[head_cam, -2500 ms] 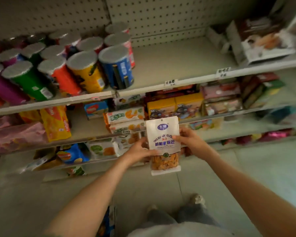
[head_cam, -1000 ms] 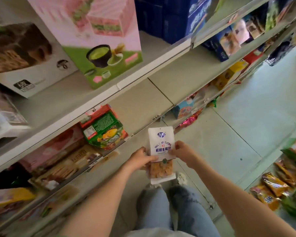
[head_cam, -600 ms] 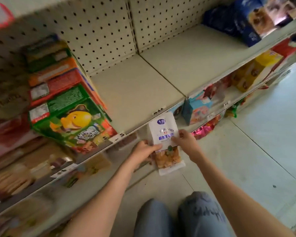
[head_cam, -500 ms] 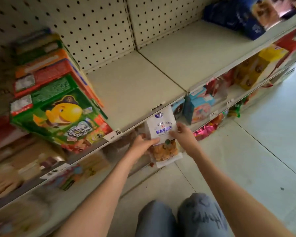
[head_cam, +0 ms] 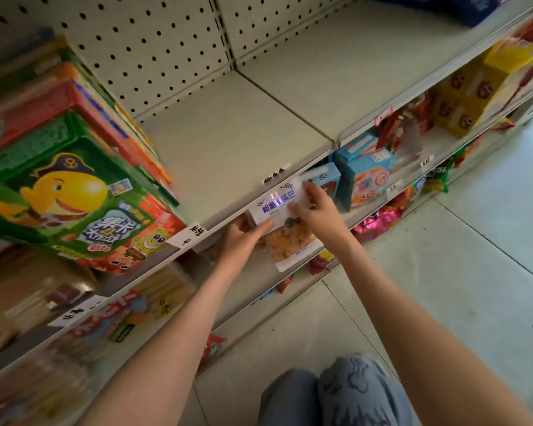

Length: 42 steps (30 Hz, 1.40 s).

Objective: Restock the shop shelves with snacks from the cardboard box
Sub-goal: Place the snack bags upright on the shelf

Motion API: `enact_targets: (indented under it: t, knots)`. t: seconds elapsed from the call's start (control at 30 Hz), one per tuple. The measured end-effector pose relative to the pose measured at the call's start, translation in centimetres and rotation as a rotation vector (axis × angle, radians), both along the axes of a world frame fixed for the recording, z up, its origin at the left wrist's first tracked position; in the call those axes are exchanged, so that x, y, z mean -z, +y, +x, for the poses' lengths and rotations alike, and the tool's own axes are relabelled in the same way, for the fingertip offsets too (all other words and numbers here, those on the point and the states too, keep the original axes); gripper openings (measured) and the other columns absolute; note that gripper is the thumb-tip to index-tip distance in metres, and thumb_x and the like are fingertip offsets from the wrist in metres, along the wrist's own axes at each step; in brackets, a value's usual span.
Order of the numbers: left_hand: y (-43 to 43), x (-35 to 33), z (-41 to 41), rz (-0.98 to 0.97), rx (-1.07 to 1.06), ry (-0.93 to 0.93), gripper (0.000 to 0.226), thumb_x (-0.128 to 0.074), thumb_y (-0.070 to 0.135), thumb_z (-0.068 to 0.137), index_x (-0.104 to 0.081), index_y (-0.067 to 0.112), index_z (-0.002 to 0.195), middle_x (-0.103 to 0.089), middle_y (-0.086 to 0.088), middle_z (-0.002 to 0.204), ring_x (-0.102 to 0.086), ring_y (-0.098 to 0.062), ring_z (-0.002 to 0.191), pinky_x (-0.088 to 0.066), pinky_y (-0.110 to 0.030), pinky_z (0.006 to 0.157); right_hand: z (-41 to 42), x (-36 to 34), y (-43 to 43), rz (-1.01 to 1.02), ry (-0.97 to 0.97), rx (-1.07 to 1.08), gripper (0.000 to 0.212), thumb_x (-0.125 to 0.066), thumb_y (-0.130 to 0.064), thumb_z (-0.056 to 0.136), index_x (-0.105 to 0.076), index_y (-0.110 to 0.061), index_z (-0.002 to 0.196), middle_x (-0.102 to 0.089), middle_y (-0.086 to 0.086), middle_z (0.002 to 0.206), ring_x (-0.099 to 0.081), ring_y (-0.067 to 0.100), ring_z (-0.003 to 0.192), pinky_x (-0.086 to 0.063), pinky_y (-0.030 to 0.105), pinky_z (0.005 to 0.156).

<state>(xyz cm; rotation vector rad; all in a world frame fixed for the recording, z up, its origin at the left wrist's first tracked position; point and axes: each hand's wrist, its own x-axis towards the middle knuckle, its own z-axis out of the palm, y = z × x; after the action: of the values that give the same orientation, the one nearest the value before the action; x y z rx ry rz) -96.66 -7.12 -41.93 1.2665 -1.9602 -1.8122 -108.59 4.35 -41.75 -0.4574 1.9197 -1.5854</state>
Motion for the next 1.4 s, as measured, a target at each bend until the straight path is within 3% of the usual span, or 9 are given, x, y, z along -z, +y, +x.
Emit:
enact_targets:
  t: [0.17,0.3,0.43,0.57,0.67,0.87,1.0,1.23,1.4]
  knots:
    - [-0.7,1.9,-0.3,-0.111,-0.013,0.038,0.027,-0.08,0.026,0.071,-0.068,0.03,0.095,-0.072,0.007,0.105,-0.066,-0.011,0.102,-0.052,-0.04,0.095,-0.4,3.0,-0.5,-0.073,0.103,-0.103,0.042,-0.063,-0.004,0.085,-0.043,-0.012,0.121,-0.057,-0.002,0.114,-0.059,0.009,0.104,-0.054,0.023,0.084]
    - [-0.4,3.7,-1.2,-0.212,-0.032,0.097,0.036,-0.071,0.01,0.083,-0.055,0.025,0.111,-0.064,0.014,0.099,-0.062,-0.005,0.098,-0.049,-0.007,0.077,-0.6,6.4,-0.8,-0.132,0.168,-0.128,0.054,-0.066,0.002,0.081,-0.037,-0.015,0.123,-0.05,-0.012,0.112,-0.049,-0.02,0.1,-0.04,0.0,0.079]
    - [-0.1,6.1,-2.1,-0.358,-0.061,0.151,0.046,-0.065,0.013,0.088,-0.049,0.016,0.131,-0.059,0.009,0.115,-0.055,-0.003,0.109,-0.044,-0.014,0.09,-1.0,8.9,-1.6,-0.166,0.263,-0.153,0.077,-0.072,-0.003,0.077,-0.026,-0.013,0.138,-0.041,-0.017,0.121,-0.042,-0.019,0.108,-0.035,-0.003,0.087]
    - [0.0,8.3,-2.8,-0.506,-0.145,0.24,0.054,-0.062,0.016,0.09,-0.04,0.011,0.139,-0.056,0.005,0.126,-0.052,0.002,0.108,-0.04,-0.001,0.082,-1.3,10.6,-3.1,-0.194,0.401,-0.185,0.084,-0.076,-0.015,0.073,-0.022,-0.036,0.134,-0.042,-0.016,0.129,-0.043,0.004,0.123,-0.041,0.023,0.105]
    - [0.2,9.3,-3.6,-0.508,-0.169,0.308,0.059,-0.061,0.018,0.091,-0.033,0.008,0.142,-0.053,0.0,0.134,-0.051,0.003,0.113,-0.039,-0.001,0.089,-1.7,11.9,-4.2,-0.249,0.453,-0.207,0.086,-0.075,-0.025,0.068,-0.02,-0.041,0.133,-0.046,-0.001,0.133,-0.048,0.015,0.125,-0.047,0.044,0.099]
    - [-0.1,10.9,-4.7,-0.501,-0.23,0.421,0.067,-0.061,0.013,0.09,-0.024,0.004,0.144,-0.046,-0.001,0.139,-0.045,0.009,0.111,-0.034,0.007,0.086,-2.6,13.0,-5.6,-0.316,0.364,-0.252,0.082,-0.076,-0.002,0.074,-0.022,-0.028,0.13,-0.049,-0.013,0.123,-0.05,-0.016,0.107,-0.044,0.006,0.082]
    - [0.0,11.4,-4.9,-0.491,-0.222,0.408,0.075,-0.065,0.015,0.088,-0.019,0.007,0.147,-0.044,-0.001,0.143,-0.043,0.001,0.121,-0.033,-0.006,0.097,-2.9,12.6,-5.3,-0.283,0.271,-0.282,0.079,-0.073,-0.005,0.077,-0.023,-0.028,0.134,-0.048,-0.013,0.121,-0.049,-0.014,0.1,-0.043,0.001,0.071]
    - [0.3,12.0,-5.4,-0.501,-0.222,0.368,0.084,-0.067,0.015,0.085,-0.013,0.004,0.148,-0.042,-0.009,0.143,-0.043,-0.018,0.131,-0.037,-0.035,0.111,-3.5,12.2,-5.3,-0.177,0.321,-0.319,0.081,-0.07,-0.01,0.081,-0.014,-0.04,0.131,-0.042,-0.013,0.129,-0.045,0.002,0.117,-0.041,-0.001,0.079]
    - [-0.2,12.0,-5.8,-0.528,-0.224,0.328,0.081,-0.065,0.017,0.087,-0.014,0.002,0.148,-0.039,-0.013,0.145,-0.04,-0.023,0.133,-0.034,-0.042,0.112,-3.5,12.2,-5.4,-0.164,0.34,-0.3,0.08,-0.071,-0.013,0.081,-0.012,-0.041,0.127,-0.042,-0.011,0.13,-0.043,0.003,0.118,-0.04,-0.001,0.079]
